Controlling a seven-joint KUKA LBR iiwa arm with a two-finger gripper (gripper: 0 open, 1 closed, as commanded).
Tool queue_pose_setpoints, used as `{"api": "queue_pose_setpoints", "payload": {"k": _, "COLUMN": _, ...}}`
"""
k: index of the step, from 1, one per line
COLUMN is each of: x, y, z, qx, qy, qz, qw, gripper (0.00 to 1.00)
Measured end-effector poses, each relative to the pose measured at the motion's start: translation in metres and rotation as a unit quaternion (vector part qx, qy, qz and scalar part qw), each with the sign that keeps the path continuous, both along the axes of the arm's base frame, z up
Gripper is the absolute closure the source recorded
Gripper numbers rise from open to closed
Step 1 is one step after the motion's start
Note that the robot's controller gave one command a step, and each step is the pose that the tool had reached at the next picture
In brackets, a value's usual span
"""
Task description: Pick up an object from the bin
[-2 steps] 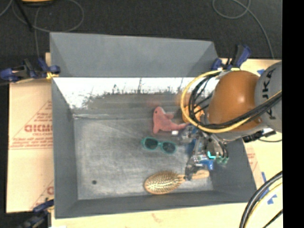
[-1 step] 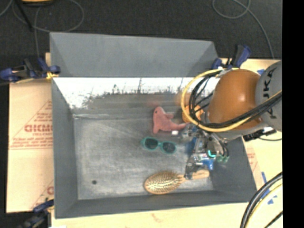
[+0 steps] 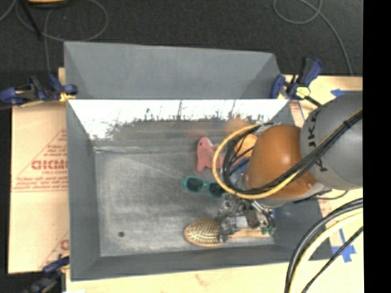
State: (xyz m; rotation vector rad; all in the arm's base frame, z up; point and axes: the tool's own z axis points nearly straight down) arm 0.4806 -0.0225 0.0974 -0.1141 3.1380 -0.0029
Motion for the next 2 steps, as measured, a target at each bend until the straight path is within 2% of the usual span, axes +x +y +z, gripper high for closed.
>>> {"api": "queue_pose_setpoints", "payload": {"k": 1, "x": 0.000, "y": 0.000, "z": 0.000, "qx": 0.000, "qy": 0.0000, "qz": 0.001, "qw": 1.0000, "gripper": 1.00}}
{"api": "queue_pose_setpoints", "payload": {"k": 2, "x": 0.005, "y": -0.001, "z": 0.131, "qx": 0.000, "qy": -0.0002, "qz": 0.009, "qw": 1.0000, "gripper": 1.00}}
